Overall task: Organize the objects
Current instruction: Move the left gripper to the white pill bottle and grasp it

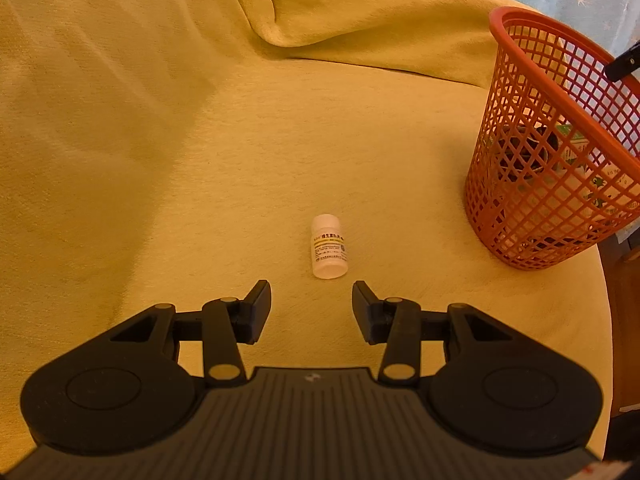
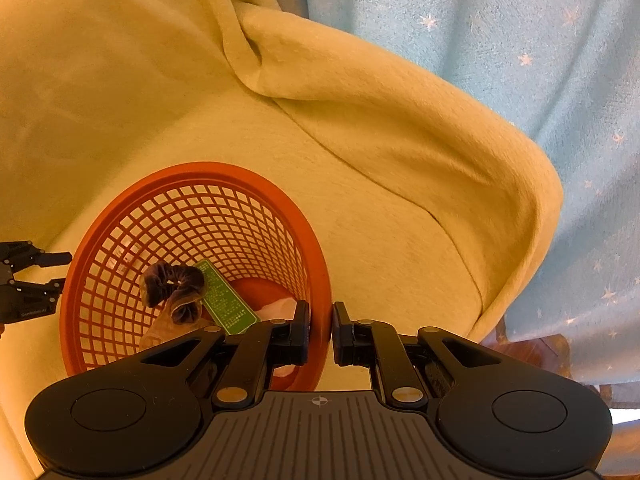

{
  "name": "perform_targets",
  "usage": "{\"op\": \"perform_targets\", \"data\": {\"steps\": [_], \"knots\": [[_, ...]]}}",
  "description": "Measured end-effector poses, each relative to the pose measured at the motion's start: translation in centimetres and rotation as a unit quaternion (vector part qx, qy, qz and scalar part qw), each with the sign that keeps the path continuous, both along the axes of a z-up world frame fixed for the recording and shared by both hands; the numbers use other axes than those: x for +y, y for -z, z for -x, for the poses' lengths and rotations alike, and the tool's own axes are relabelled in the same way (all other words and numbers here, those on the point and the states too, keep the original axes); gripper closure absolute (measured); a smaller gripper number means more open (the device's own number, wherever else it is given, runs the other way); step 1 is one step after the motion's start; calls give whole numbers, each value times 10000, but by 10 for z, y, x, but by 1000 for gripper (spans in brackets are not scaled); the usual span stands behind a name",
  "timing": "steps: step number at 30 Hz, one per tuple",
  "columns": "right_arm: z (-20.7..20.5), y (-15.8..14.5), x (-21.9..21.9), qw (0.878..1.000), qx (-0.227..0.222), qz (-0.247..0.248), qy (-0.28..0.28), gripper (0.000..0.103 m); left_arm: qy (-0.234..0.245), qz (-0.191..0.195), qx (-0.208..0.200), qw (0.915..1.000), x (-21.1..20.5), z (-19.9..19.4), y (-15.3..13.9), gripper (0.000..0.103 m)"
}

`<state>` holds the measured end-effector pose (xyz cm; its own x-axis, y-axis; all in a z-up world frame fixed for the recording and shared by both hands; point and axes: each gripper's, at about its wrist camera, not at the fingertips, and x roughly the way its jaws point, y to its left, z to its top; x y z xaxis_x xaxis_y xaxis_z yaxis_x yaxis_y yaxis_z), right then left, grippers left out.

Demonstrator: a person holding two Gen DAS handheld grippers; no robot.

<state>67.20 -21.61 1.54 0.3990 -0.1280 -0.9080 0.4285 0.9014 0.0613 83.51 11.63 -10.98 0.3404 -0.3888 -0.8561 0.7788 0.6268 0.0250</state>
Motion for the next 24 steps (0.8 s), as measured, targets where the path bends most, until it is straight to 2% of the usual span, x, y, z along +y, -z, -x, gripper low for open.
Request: {"op": "perform_targets", "data": {"steps": [10,24], "knots": [[0,-3,-21,9997,-93,78,206,96,-41,80,-40,10000,-1,-3,6,64],[-3,-32,-52,9912,42,1094,739,96,81,217,-40,9997,-18,2,12,64]]}}
